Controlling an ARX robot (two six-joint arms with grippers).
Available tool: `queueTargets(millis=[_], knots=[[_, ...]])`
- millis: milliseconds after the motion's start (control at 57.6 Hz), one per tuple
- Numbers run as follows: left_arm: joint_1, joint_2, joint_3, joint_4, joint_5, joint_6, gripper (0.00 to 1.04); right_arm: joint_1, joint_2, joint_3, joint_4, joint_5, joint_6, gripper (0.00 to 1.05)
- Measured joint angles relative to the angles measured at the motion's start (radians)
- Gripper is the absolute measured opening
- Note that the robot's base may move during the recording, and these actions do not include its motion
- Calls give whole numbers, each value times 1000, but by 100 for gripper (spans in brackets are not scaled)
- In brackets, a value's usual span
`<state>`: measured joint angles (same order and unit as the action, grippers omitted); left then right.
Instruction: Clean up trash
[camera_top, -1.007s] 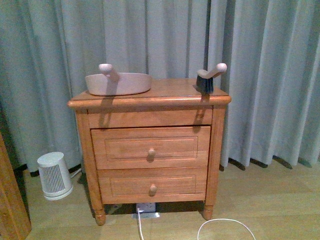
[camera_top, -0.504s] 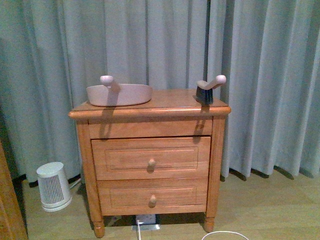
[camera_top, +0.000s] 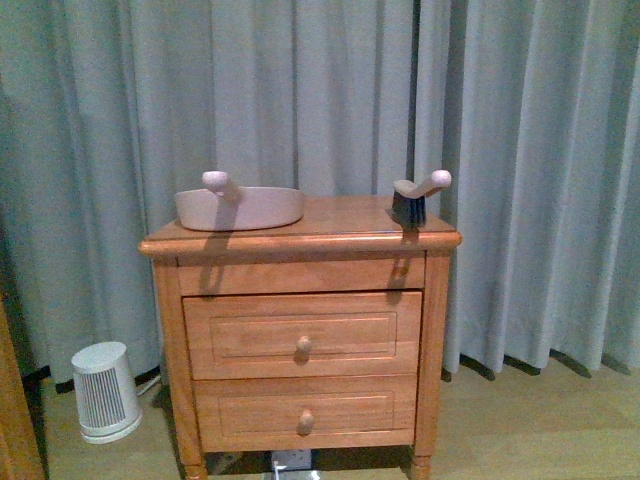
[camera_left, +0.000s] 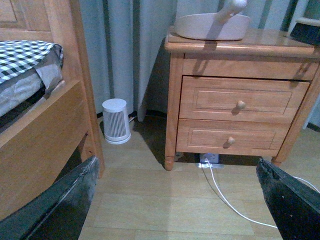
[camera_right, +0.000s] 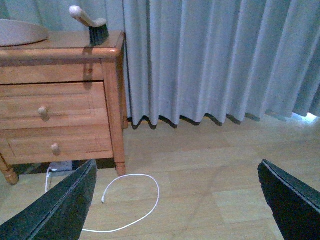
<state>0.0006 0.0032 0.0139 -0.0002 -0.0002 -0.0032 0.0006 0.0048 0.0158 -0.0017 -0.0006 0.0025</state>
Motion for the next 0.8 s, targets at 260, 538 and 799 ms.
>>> queueTargets(millis=[260, 538, 799], knots=[[0, 0, 0, 0, 0, 0, 97, 0, 0, 0, 0, 0, 0, 97], [0, 0, 0, 0, 0, 0, 97, 0, 0, 0, 0, 0, 0, 97], [0, 0, 0, 0, 0, 0, 97, 0, 0, 0, 0, 0, 0, 97]])
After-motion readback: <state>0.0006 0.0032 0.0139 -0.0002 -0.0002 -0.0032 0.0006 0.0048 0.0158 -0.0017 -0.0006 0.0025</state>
